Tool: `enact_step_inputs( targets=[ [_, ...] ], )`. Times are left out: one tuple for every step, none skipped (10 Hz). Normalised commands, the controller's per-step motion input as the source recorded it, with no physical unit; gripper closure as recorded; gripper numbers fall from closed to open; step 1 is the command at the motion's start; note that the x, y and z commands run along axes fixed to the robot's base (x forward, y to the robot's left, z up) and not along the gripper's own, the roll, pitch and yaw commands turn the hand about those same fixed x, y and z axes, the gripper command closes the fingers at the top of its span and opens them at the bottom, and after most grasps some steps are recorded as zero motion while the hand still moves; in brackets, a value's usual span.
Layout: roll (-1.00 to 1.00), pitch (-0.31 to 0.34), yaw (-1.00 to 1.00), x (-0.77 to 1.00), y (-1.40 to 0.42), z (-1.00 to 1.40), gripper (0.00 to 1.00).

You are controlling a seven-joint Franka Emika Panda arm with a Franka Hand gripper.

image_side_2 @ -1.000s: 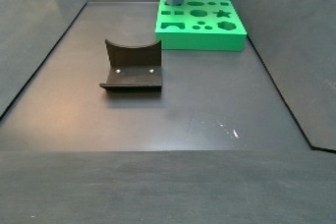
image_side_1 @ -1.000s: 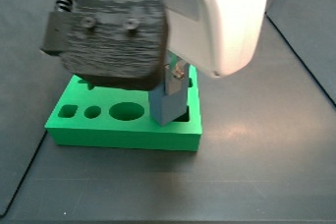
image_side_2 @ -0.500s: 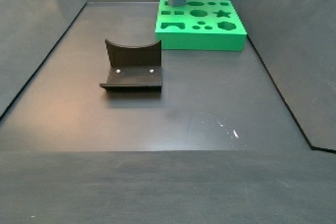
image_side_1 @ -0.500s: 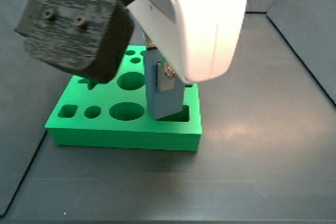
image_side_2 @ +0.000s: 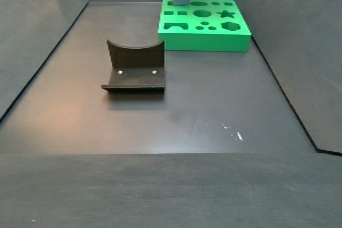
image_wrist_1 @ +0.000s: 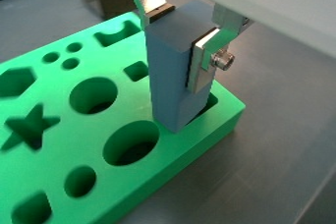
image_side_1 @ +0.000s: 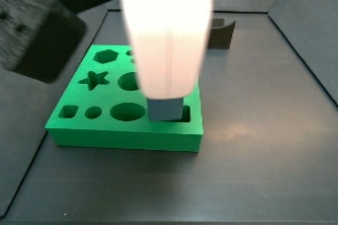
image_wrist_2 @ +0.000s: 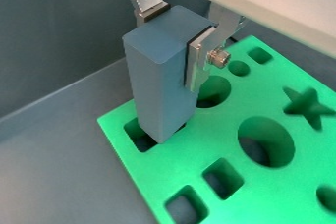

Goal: Insert the rectangle object.

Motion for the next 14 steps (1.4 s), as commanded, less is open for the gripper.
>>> enact_step_inputs(
  targets=[
    [0.06,0.000,-1.00,0.00,0.00,-0.26,1.00],
    [0.09,0.000,-0.64,0.40,-0.08,-0.23,1.00],
    [0.00,0.000,0.00,0.00,-0.03,-0.02,1.00],
    [0.09,0.031,0.00,0.21,-0.07,-0.40,1.00],
    [0.13,0.109,0.00,0.43,0.00,-0.63,1.00],
    [0.15,0.123,0.00,0.45,0.00,-0.64,1.00],
    [0.15,0.120,0.00,0.46,0.01,-0.65,1.00],
    [0.16,0.101,0.00,0.21,0.07,-0.60,1.00],
    [0.06,0.011,-0.07,0.00,0.00,-0.65,1.00],
    [0.00,0.000,-0.08,0.00,0.00,-0.70,1.00],
    [0.00,0.000,-0.08,0.16,0.00,-0.47,1.00],
    [-0.02,0.001,-0.02,0.26,0.00,-0.38,1.00],
    [-0.14,0.000,0.00,0.16,0.27,-0.29,1.00],
    [-0.11,0.010,-0.03,0.00,0.13,0.00,1.00]
  ],
)
